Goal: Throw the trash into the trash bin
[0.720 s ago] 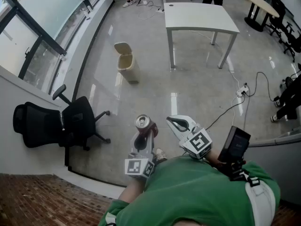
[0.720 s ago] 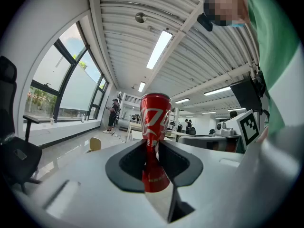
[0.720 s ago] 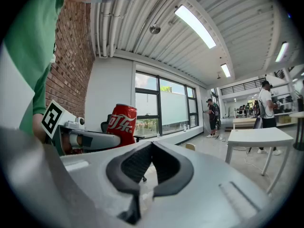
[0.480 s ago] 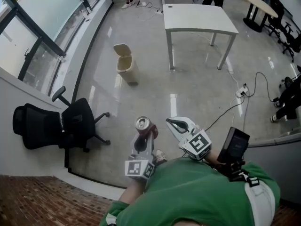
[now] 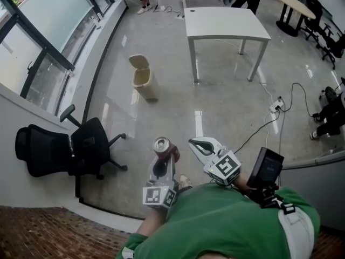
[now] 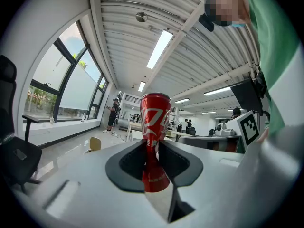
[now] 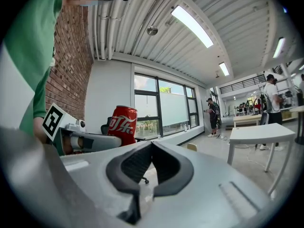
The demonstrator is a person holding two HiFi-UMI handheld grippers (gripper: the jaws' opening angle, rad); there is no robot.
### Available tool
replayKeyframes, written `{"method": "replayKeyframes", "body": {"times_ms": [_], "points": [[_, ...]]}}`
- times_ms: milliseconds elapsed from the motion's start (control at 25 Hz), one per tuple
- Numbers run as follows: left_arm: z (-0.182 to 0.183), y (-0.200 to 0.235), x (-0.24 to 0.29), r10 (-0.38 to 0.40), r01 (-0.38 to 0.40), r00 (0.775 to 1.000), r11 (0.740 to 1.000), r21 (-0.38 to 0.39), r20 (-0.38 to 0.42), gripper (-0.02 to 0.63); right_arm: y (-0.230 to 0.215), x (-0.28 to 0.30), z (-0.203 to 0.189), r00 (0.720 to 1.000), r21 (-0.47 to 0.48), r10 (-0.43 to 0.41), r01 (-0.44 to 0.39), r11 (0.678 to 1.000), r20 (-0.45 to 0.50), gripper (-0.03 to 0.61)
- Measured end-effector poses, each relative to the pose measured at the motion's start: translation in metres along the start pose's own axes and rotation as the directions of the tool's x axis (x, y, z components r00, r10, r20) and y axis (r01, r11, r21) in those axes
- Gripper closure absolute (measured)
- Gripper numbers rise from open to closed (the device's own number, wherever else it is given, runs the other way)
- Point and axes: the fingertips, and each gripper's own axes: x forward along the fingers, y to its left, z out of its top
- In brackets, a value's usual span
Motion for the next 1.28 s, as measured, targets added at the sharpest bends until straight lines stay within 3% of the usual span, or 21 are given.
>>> {"method": "replayKeyframes", "body": {"times_ms": [600,920,1280], "points": [[0.013,0.047,0.009,-0.050,0.051,0.999,0.999,-0.009,0.015,0.528,0.008,0.047,0.004,0.998,0.003,-0.056,0.056,0.998,0.000,0.575],[0.017,0.096,-0.005,-0.107,0.108,0.994,0.994,-0.016,0.017,0.528,0.032,0.092,0.004,0.991,-0.025,-0.132,0.132,0.991,-0.013,0.575],[0.026,0.117,-0.008,-0.140,0.141,0.990,0.989,-0.033,0.023,0.528,0.038,0.111,0.014,0.983,-0.028,-0.183,0.182,0.983,-0.022,0.575]]}}
